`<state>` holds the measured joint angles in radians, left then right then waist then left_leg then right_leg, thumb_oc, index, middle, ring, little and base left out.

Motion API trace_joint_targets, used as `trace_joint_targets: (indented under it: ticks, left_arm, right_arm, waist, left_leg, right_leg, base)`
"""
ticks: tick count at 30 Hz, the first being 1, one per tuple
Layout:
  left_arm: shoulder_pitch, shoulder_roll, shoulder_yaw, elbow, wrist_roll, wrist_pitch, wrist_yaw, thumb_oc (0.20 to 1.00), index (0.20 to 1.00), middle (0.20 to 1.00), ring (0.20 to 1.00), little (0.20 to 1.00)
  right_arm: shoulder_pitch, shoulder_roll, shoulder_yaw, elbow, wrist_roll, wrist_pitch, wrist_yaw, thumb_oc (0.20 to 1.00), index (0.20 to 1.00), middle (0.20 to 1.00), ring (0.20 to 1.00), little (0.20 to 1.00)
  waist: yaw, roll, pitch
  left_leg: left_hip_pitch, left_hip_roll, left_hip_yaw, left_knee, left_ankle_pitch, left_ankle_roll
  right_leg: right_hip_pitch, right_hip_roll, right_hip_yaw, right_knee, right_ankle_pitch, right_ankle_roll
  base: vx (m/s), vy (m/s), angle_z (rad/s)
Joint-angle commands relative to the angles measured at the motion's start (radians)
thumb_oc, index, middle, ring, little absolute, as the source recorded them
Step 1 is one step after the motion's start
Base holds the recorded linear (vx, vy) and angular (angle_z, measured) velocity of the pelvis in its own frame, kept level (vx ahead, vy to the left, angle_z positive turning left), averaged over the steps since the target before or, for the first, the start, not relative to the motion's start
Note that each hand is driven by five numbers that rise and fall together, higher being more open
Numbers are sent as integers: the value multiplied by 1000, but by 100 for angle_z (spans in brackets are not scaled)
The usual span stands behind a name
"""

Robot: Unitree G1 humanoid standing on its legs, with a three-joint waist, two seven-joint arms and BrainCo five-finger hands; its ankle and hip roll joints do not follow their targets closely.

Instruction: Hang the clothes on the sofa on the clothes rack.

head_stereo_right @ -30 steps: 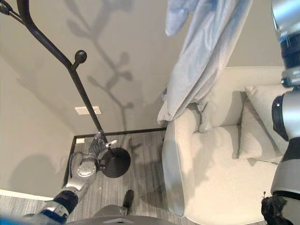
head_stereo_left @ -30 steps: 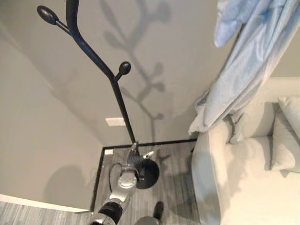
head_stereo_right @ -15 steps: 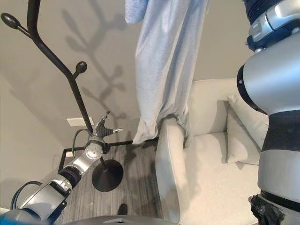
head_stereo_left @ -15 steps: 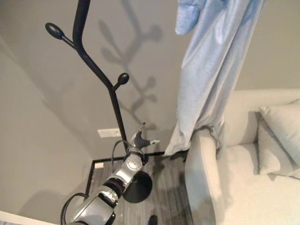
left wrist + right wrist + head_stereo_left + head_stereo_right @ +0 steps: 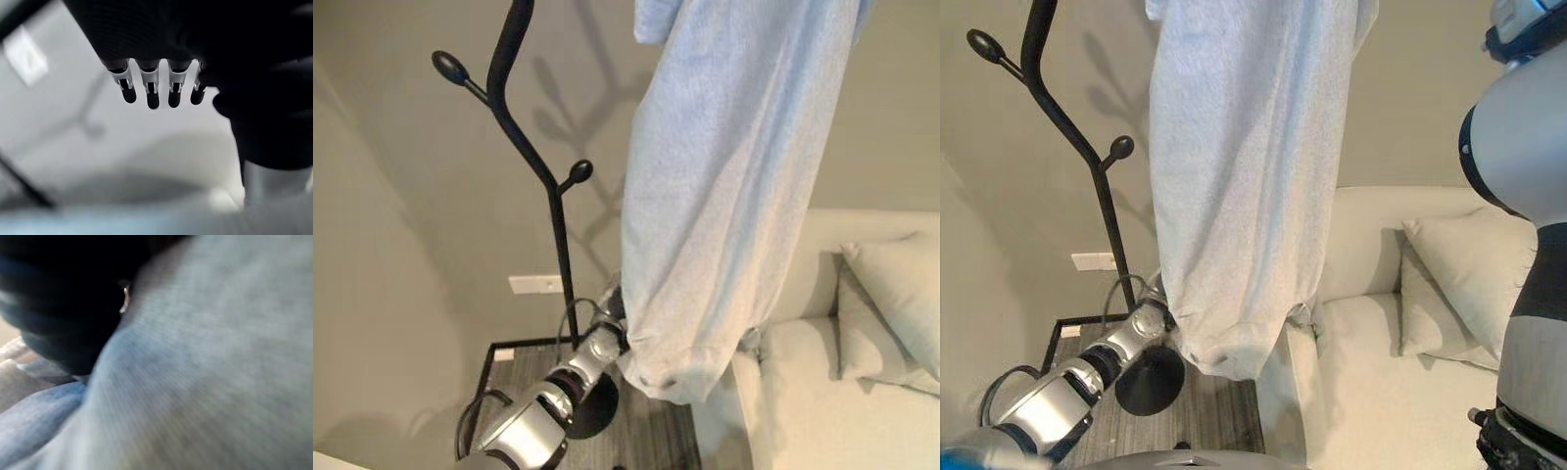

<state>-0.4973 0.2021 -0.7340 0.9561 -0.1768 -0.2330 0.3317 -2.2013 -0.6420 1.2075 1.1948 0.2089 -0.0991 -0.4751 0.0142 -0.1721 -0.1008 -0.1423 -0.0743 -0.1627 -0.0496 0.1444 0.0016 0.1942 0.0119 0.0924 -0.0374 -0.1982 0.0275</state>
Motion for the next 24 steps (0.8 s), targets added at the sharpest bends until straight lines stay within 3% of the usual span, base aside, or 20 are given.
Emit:
trace_joint_targets:
  ticks: [1,9,17,19,24]
  left_arm:
    - [-11,-48,-9,-121,-228,-82,-173,1000,1000,1000,1000,1000]
    - [10,-54,-157,-422,-510,-40,-388,1000,1000,1000,1000,1000]
    - [-29,-65,-223,-451,-574,-3,-446,1000,1000,1000,1000,1000]
    - [-37,-82,-227,-418,-563,3,-436,200,200,200,200,200]
    - [-32,-103,-190,-350,-575,-3,-414,200,200,200,200,200]
  right_arm:
    - [-197,6,41,142,56,13,-17,200,200,200,200,200]
    - [-202,21,27,154,43,25,-25,200,200,200,200,200]
    - [-191,45,20,157,33,23,-15,200,200,200,200,200]
    - [-186,49,16,162,38,24,-9,200,200,200,200,200]
    - [-177,47,23,174,36,30,10,200,200,200,200,200]
  waist:
    - [0,-10,-33]
    - [-1,9,-7]
    - [-10,31,-1]
    - [-16,35,-4]
    - [-16,40,-5]
  left_leg:
    - [-80,115,-25,-38,29,-114]
    - [-81,112,-30,-38,32,-108]
    - [-66,103,-27,-38,29,-102]
    - [-64,101,-26,-38,27,-102]
    - [-61,98,-28,-38,26,-102]
  right_leg:
    - [-13,-41,-2,-43,111,29]
    - [-9,-33,8,-37,106,24]
    - [-7,-31,21,-20,97,20]
    - [-5,-32,22,-19,96,20]
    - [0,-34,20,-22,95,19]
  base:
    - [0,0,0]
    - [0,0,0]
    - [0,0,0]
    - [0,0,0]
    - [0,0,0]
